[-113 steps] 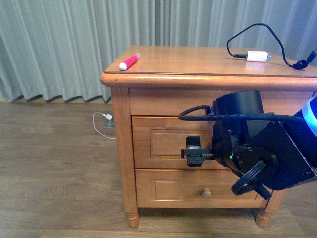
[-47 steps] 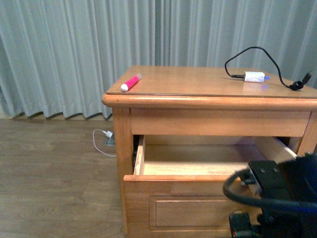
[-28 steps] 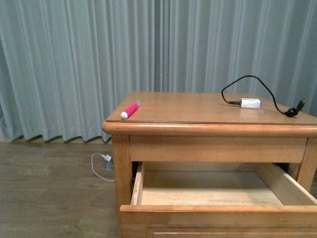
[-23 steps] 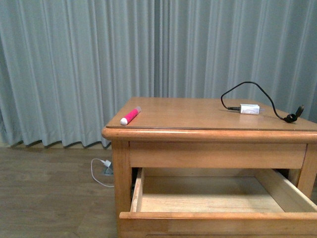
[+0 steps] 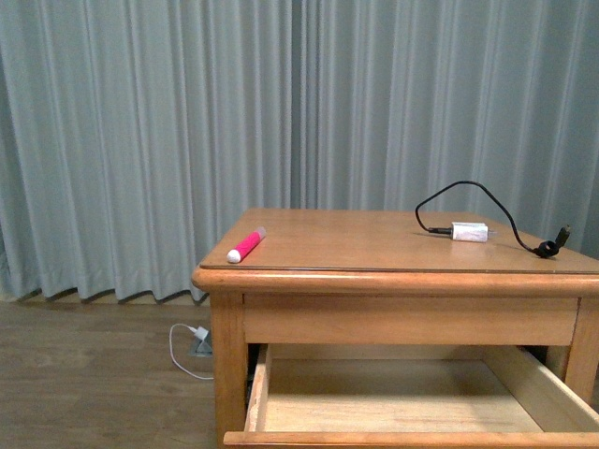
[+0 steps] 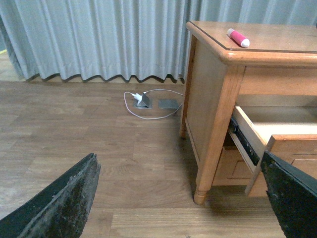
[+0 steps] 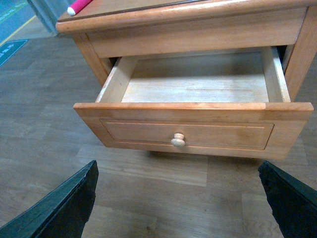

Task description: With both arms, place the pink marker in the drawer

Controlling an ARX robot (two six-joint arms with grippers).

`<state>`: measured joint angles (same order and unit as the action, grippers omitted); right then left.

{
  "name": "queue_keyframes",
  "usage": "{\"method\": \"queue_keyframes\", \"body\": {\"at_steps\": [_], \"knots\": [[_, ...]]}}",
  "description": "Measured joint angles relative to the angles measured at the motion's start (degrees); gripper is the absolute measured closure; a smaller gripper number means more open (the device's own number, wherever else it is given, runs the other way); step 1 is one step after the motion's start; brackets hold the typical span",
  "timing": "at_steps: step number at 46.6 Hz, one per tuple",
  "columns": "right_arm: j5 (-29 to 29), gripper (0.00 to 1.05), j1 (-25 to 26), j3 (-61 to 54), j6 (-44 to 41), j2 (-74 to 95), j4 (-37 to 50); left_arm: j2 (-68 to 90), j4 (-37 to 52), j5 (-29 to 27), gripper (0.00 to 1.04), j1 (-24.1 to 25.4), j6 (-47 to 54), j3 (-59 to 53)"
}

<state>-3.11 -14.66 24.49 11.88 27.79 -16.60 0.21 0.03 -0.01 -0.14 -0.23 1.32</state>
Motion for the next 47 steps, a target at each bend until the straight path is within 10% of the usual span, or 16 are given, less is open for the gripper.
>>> {"method": "queue_keyframes", "body": {"at_steps": [19, 28, 47], "knots": [[0.0, 0.08, 0.0, -0.02, 0.17, -0.04, 0.0, 0.26, -0.42, -0.66, 0.06, -0.59, 0.04, 0.07], [0.0, 0.08, 0.0, -0.02, 0.2, -0.07, 0.0, 20.57, 9.05, -10.71, 0.06, -18.05, 1.95, 7.98], [0.0, 0.08, 0.0, -0.02, 0.2, -0.07, 0.0, 63.47, 22.99, -4.59, 0.06, -13.94, 2.73, 36.87]]}}
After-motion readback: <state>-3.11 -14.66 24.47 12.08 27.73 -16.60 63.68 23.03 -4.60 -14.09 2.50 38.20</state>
